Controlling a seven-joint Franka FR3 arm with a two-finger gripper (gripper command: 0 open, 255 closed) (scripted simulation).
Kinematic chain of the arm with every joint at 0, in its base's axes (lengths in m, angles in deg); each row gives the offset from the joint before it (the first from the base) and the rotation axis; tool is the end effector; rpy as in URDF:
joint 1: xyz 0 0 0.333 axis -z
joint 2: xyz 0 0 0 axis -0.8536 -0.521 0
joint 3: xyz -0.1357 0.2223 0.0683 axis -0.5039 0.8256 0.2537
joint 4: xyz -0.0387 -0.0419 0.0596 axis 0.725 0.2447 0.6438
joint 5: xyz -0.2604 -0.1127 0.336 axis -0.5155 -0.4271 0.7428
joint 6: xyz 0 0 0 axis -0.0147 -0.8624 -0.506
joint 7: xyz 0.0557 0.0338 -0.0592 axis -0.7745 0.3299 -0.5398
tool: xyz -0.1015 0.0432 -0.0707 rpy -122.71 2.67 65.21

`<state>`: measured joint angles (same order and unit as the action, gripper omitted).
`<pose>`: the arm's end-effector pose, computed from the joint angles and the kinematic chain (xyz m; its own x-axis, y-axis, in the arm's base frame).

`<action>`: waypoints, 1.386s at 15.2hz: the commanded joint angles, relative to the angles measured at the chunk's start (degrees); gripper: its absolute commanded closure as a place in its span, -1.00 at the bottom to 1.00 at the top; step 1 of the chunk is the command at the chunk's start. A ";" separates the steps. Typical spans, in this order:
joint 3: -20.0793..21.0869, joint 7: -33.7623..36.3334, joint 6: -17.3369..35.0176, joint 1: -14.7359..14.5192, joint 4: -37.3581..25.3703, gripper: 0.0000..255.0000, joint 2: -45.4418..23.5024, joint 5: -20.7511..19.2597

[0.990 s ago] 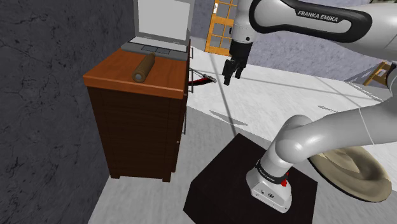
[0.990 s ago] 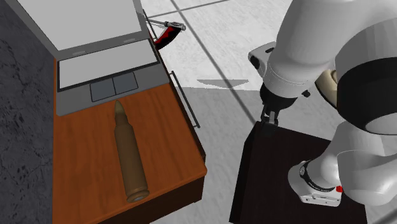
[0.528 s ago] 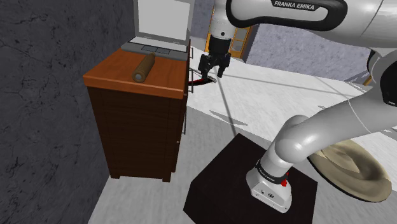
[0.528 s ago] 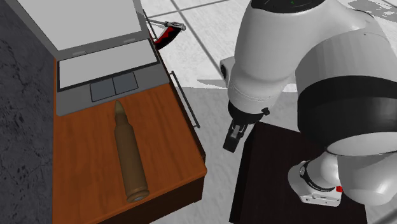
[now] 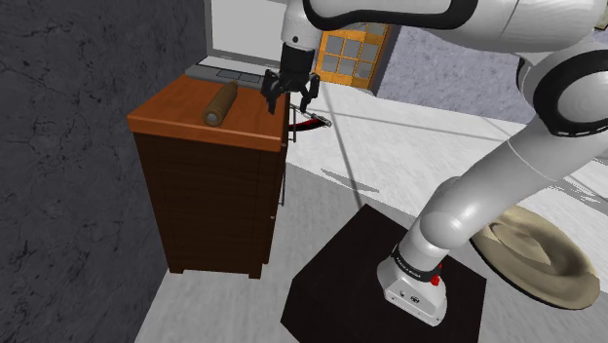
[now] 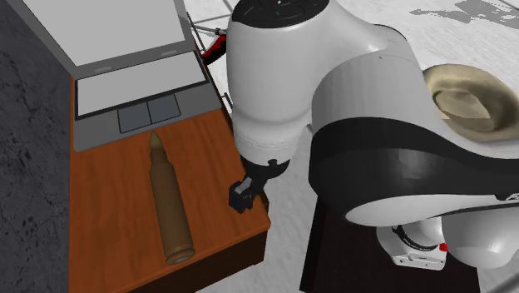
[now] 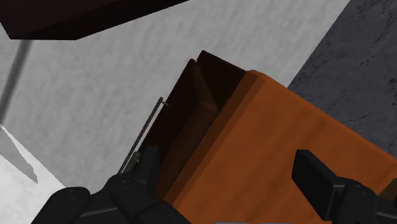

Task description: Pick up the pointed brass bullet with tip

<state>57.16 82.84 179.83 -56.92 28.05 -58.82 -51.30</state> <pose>0.5155 0.1464 0.5169 0.9368 -0.3498 0.0098 -0.3494 -0.9365 -0.0300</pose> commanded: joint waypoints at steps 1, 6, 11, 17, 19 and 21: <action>1.25 4.22 0.94 0.25 -4.15 -1.00 -4.25 -0.28; 3.39 14.00 1.84 0.15 -15.60 -1.00 -14.69 -2.39; 4.19 23.24 0.71 -1.37 -29.98 -1.00 -26.16 -5.83; 3.87 27.09 1.82 -2.53 -35.17 -1.00 -31.54 -7.41; 3.84 26.97 3.54 -2.37 -33.06 -1.00 -31.13 -7.26; 3.80 26.84 5.70 -2.19 -30.51 -1.00 -30.73 -7.11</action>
<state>61.00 109.81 184.23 -59.28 -4.09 -89.95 -58.55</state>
